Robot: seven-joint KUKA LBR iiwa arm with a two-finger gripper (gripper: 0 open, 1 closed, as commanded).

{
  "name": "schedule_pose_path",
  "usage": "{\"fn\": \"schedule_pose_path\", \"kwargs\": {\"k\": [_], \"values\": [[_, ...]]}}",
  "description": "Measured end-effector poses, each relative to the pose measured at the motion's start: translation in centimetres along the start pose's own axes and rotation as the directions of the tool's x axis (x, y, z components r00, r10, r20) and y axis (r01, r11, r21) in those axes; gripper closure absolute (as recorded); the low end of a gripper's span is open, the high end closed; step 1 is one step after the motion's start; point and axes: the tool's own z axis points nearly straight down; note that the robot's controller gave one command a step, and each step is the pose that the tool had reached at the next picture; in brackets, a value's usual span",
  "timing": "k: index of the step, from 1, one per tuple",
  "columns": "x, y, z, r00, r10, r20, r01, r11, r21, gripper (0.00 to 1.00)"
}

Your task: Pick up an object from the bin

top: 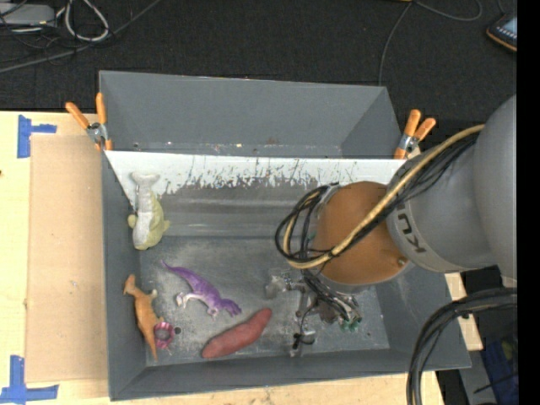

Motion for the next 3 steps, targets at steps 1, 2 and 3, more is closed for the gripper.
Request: {"fn": "schedule_pose_path", "kwargs": {"k": [1, 2, 3], "values": [[-0.3, 2.6, 0.4, 0.999, -0.043, 0.000, 0.043, 0.999, -0.001, 0.00], [0.1, 5.6, 0.5, 1.000, 0.030, -0.005, -0.030, 1.000, -0.001, 1.00], [0.1, 5.7, 0.5, 1.000, 0.030, -0.005, -0.030, 1.000, -0.001, 1.00]]}}
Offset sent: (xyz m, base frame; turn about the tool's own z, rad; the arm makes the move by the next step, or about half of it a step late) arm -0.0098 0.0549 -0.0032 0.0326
